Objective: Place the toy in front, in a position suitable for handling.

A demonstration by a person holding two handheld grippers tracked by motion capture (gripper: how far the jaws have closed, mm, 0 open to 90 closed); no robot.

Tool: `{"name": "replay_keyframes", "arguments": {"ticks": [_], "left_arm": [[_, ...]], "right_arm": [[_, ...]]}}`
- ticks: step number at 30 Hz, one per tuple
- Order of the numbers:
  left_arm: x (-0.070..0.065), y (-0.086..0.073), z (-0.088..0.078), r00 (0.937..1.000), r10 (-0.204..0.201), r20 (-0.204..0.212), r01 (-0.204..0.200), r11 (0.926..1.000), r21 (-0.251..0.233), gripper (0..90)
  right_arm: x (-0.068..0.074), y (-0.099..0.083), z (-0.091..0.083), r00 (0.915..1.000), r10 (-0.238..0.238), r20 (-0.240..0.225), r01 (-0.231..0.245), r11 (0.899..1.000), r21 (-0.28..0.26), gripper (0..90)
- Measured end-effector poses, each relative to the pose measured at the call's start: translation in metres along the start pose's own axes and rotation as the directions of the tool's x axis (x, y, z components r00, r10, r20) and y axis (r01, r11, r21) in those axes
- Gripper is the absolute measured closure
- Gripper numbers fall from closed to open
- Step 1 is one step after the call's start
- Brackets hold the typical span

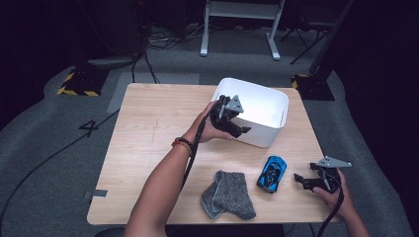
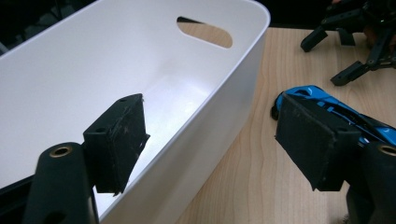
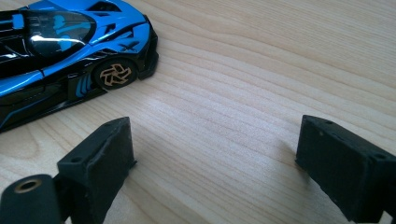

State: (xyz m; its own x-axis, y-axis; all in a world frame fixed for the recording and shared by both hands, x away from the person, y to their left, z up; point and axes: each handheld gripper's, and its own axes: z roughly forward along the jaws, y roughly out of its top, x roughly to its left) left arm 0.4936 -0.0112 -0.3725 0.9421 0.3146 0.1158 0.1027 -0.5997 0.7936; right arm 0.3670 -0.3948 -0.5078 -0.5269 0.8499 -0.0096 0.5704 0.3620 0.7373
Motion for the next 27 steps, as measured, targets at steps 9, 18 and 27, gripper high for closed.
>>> {"name": "replay_keyframes", "arguments": {"ticks": [9, 18, 27], "left_arm": [[0.013, -0.009, 0.025, 0.9993, -0.013, -0.034, 0.017, 0.9938, 0.11, 46.0], [0.019, -0.008, 0.022, 0.9959, 0.001, -0.09, 0.01, 0.993, 0.118, 62.9], [0.012, -0.012, -0.004, 0.995, -0.052, -0.086, 0.056, 0.9973, 0.048, 30.0]], "right_arm": [[0.0, 0.0, 0.0, 1.0, 0.0, 0.0, 0.0, 1.0, 0.0, 11.3], [0.0, 0.0, 0.0, 1.0, -0.001, -0.002, 0.001, 1.0, 0.0, 11.3], [0.0, 0.0, 0.0, 1.0, -0.001, -0.003, 0.001, 1.0, 0.001, 11.3]]}}
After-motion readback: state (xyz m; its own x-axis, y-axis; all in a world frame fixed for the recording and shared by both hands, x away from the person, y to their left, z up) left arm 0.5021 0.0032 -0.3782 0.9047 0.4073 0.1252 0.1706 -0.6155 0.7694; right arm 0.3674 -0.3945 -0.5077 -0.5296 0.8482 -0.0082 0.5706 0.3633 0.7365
